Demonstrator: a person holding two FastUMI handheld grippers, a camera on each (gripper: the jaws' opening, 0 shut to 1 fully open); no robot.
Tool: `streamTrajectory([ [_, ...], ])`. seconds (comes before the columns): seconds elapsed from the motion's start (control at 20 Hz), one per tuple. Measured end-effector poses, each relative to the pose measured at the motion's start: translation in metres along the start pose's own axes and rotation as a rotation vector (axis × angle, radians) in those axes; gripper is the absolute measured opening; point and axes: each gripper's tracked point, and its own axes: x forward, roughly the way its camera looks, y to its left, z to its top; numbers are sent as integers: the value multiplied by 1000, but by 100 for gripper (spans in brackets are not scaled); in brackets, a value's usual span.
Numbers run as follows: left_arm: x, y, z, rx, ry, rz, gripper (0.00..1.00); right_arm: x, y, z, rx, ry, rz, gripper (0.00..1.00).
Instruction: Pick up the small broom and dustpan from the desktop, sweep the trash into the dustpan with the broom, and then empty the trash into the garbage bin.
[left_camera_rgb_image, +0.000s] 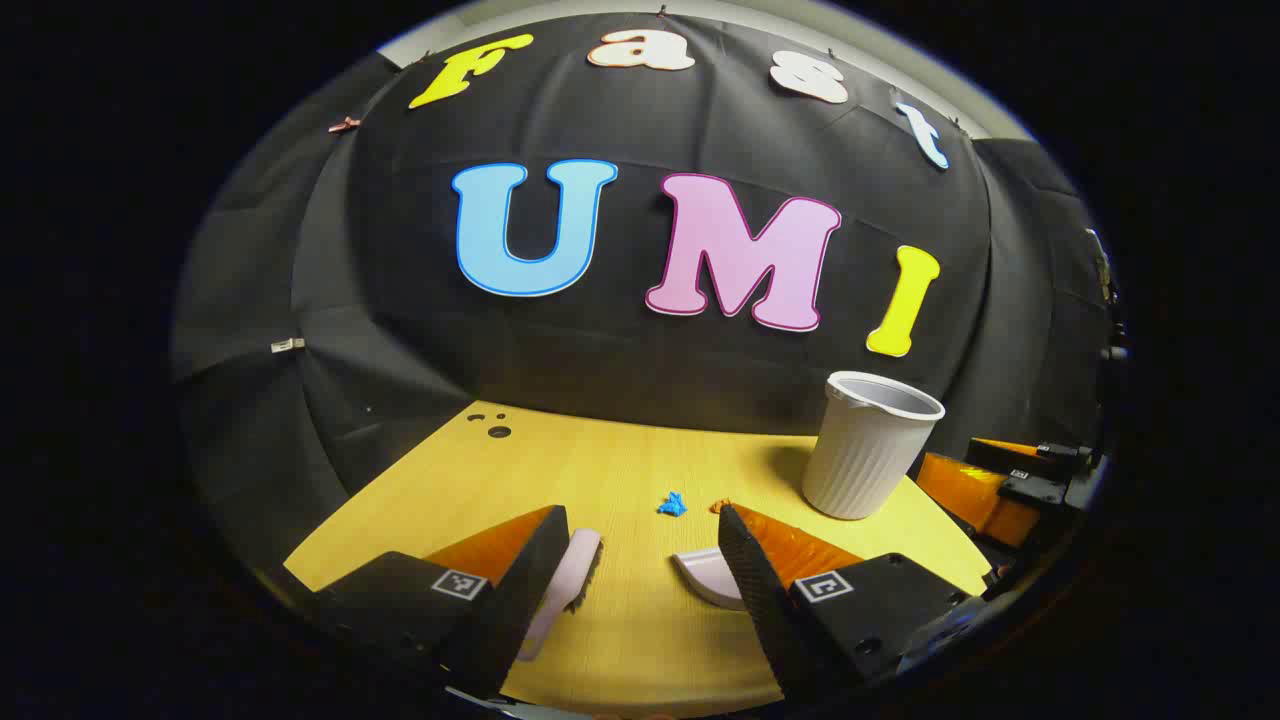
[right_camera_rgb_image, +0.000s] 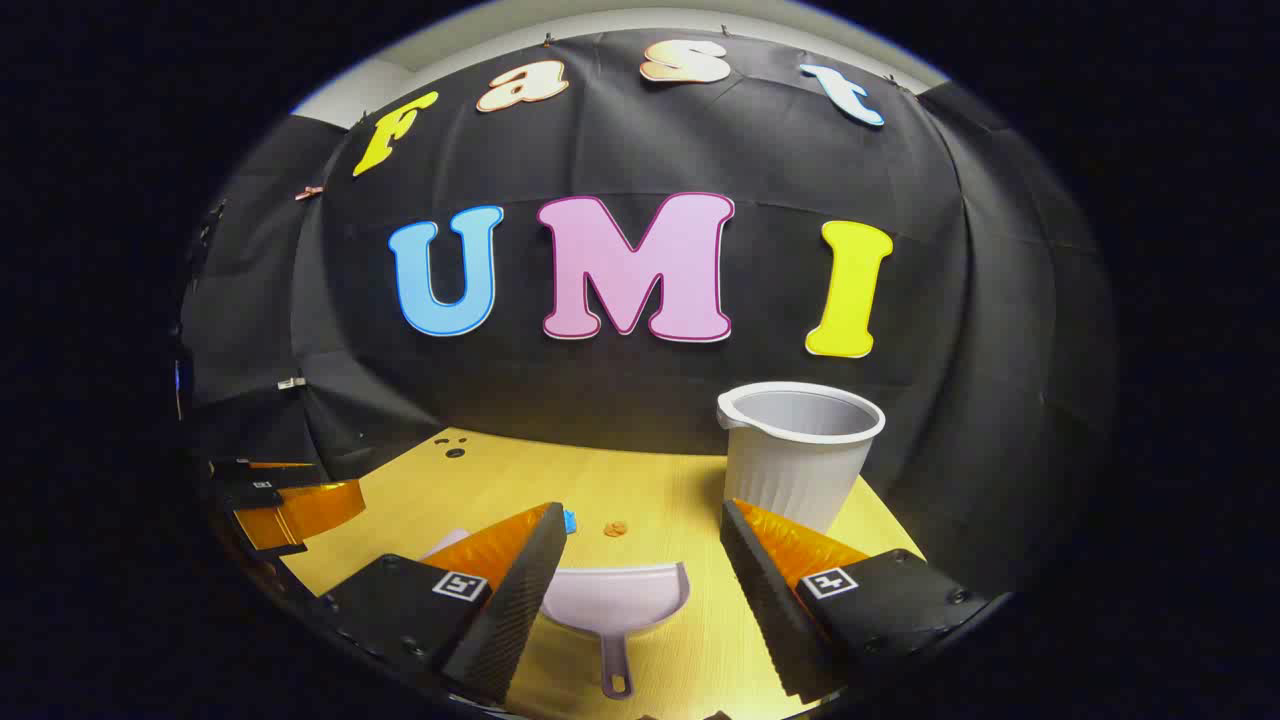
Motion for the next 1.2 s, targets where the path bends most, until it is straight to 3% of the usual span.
streamTrajectory([
  [0.4,1,14,-8,-50,22,10,95,11,21,-13,-45,34,68,98],
  [0.7,16,30,-23,-75,82,2,95,22,14,-19,-29,54,53,98],
  [1.2,43,50,-46,-27,188,-4,95,27,0,-39,-2,118,21,98],
])
